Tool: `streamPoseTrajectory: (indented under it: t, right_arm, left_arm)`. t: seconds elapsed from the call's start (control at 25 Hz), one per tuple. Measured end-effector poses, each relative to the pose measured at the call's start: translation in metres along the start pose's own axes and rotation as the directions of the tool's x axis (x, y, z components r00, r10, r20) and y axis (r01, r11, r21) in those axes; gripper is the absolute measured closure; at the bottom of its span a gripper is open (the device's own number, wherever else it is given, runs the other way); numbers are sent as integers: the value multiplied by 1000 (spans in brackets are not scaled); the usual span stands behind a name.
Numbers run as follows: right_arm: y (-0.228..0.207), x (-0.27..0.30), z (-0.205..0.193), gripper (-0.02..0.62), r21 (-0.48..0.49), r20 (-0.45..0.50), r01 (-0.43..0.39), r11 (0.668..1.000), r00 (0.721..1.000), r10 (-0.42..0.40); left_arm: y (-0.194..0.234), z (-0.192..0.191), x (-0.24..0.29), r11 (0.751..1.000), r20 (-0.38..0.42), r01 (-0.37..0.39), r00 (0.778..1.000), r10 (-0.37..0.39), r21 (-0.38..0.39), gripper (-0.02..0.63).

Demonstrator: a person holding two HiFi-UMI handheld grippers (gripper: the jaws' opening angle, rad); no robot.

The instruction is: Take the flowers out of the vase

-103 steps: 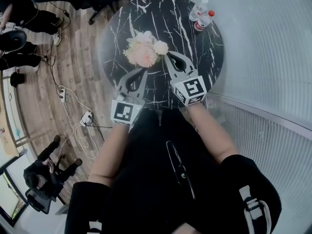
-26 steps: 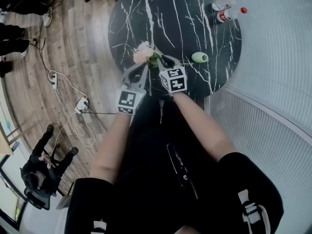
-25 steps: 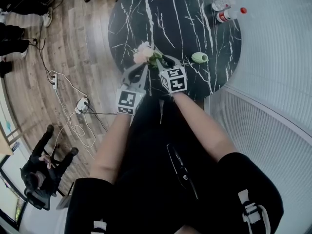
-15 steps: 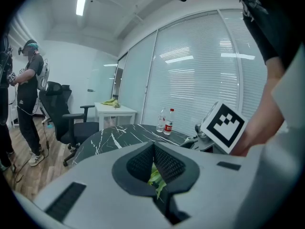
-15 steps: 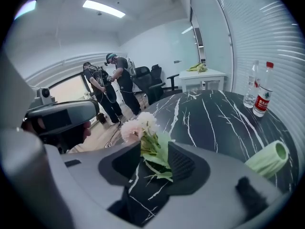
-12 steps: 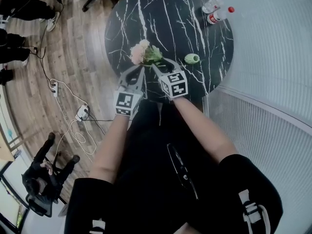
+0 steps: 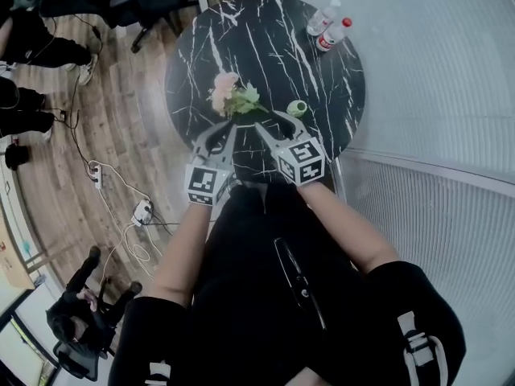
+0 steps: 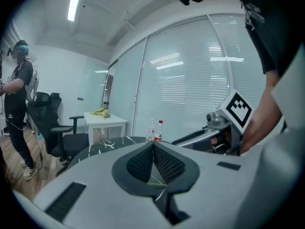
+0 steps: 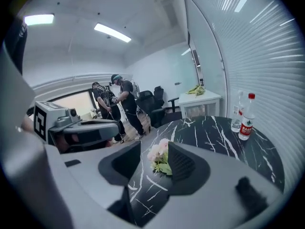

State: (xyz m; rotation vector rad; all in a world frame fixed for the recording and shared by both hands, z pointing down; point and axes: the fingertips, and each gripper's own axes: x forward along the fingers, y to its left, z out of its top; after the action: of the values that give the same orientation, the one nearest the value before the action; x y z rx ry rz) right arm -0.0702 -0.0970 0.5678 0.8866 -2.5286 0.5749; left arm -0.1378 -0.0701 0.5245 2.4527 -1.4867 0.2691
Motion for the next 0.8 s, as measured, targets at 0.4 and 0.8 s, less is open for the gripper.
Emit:
streamPoseTrajectory:
  t: [0.4,0.8]
  right_arm:
    - [0,-111,78,420,-105,205,8,994,979,14]
    - [2,-182,116,545,-192,366,37,981,930,37]
  left_arm:
    - [-71,95,2,985,115,162,979,-168,60,592]
    - [-135,150,-1,949,174,293,935,-310,115,592]
